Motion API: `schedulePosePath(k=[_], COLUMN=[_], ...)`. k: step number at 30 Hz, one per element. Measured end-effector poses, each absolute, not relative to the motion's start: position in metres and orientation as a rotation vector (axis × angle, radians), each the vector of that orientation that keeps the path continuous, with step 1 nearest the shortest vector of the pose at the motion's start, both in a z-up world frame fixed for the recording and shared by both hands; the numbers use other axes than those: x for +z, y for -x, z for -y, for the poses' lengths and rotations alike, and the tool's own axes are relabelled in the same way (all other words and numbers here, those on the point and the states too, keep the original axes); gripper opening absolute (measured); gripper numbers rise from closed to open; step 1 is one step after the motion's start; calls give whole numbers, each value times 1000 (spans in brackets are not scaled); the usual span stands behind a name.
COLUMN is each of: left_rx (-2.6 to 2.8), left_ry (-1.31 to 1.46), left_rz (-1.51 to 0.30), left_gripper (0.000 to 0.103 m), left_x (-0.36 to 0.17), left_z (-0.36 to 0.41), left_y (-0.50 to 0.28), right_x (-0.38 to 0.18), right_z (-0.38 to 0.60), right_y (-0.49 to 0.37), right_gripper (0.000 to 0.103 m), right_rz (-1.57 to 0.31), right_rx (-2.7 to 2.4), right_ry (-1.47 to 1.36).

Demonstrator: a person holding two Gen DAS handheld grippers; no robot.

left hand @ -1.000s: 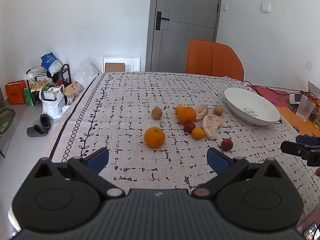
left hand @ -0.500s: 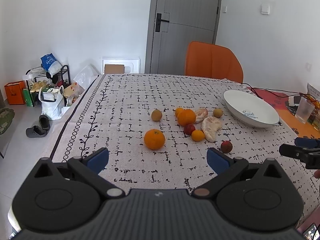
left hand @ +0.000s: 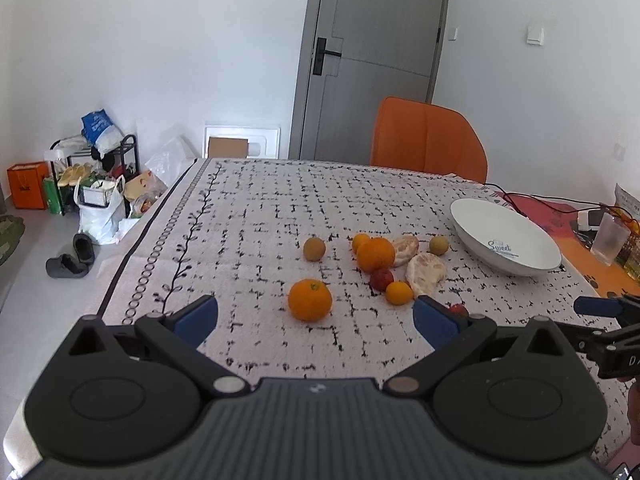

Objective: Organize fruits
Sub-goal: 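Reach both grippers toward the red lychee and the large orange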

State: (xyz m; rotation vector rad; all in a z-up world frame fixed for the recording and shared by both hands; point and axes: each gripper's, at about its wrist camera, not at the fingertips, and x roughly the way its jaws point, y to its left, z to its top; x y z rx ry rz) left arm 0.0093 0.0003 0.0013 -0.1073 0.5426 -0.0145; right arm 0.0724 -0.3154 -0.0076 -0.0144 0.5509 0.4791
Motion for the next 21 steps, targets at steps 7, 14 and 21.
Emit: schedulePosePath(k=[7, 14, 21], left_rx=[-26, -20, -17], left_ry=[97, 105, 109], left_rz=[-551, -559, -566], left_gripper=[103, 101, 92], left_x=[-8, -19, -29], left_z=[3, 1, -2], left_y=[-25, -38, -53], right_x=[-17, -26, -28], right_z=[309, 303, 292], right_y=[-88, -100, -109], right_gripper=[103, 103, 99], right_rz=[-582, -593, -576], right_rx=[483, 501, 535], right_ry=[-23, -45, -33])
